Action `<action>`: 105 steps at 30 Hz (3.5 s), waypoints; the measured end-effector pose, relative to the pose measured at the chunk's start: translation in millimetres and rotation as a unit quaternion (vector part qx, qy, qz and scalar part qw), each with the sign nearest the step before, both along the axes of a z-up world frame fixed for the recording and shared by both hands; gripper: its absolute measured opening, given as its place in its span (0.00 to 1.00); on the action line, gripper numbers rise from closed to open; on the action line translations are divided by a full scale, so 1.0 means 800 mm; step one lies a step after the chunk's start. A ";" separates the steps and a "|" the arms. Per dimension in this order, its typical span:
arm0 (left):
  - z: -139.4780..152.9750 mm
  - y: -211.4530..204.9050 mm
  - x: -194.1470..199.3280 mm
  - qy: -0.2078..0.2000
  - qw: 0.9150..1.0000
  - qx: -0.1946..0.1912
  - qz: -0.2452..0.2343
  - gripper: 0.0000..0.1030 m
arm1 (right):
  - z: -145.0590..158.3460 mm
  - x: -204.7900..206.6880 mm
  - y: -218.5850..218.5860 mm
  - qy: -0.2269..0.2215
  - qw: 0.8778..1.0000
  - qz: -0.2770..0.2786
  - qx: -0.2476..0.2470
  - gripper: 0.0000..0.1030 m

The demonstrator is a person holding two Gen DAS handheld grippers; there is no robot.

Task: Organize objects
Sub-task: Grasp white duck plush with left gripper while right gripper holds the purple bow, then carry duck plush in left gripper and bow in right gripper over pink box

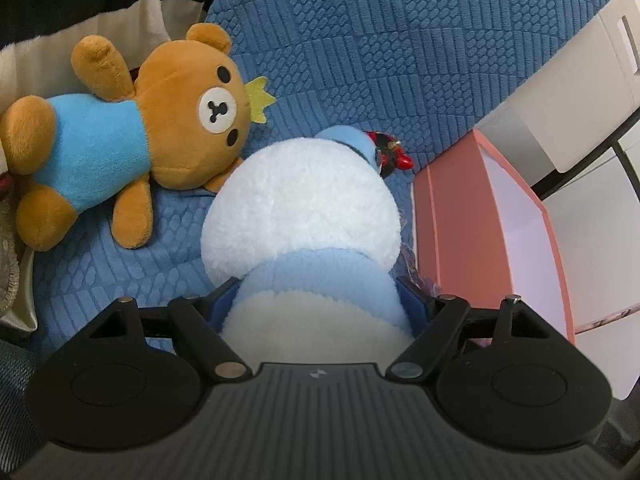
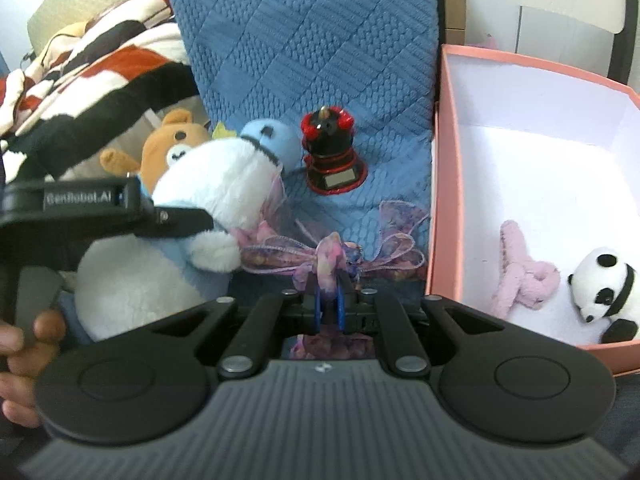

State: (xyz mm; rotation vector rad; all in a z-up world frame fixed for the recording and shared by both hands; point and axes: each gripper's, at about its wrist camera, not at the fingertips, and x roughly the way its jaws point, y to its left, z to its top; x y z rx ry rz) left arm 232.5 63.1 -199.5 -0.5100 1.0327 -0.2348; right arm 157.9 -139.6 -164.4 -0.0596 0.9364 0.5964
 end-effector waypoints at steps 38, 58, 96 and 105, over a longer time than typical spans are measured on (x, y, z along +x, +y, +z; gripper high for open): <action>-0.063 -0.034 -0.012 0.068 0.997 -0.011 -0.019 0.94 | -0.008 -0.016 -0.015 0.006 0.999 0.016 -0.027 0.11; 0.041 -0.034 -0.048 0.030 0.998 -0.028 0.037 0.84 | 0.078 0.002 -0.037 -0.024 0.999 0.026 0.030 0.11; 0.142 -0.304 0.042 -0.055 0.996 0.005 -0.067 0.84 | 0.099 0.124 -0.249 -0.039 0.993 -0.099 0.050 0.11; 0.093 -0.339 0.055 -0.030 0.996 0.024 -0.085 0.84 | 0.038 0.149 -0.275 0.002 0.993 -0.116 0.029 0.11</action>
